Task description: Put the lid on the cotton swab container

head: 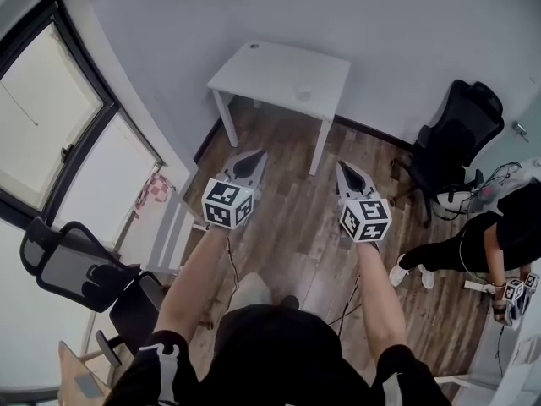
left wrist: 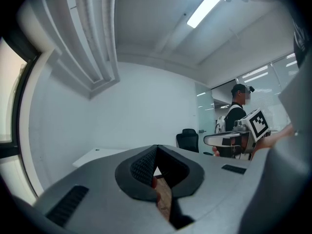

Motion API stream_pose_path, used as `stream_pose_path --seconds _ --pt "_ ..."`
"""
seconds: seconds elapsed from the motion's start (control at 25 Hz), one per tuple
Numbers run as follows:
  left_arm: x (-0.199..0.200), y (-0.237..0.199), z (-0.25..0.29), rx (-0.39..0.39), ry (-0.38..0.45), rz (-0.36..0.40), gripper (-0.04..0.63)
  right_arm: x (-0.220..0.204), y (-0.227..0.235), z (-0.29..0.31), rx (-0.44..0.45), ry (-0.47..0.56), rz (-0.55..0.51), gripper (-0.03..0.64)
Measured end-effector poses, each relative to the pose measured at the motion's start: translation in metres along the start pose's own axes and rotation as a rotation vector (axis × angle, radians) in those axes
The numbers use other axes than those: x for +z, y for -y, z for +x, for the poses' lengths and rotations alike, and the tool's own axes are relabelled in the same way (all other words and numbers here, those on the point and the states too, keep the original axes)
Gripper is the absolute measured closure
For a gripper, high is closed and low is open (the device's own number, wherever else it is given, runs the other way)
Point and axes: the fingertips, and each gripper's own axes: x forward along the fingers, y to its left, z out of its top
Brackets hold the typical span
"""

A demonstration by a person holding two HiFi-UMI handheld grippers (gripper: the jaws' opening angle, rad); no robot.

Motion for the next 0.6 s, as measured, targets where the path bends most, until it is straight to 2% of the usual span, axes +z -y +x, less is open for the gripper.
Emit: stream_pose_path --seconds 0.24,0.6 --pt "-0.004 -0.016 0.025 0.005 -0.005 -0.008 0.577 -0.007 0.016 0.025 0.008 -0.013 0.010 0.604" --pt "-0.008 -0.087 0.097 -0.023 0.008 -0.031 0.577 -0.011 0.042 0.115 -0.009 -0.027 0.002 0.603"
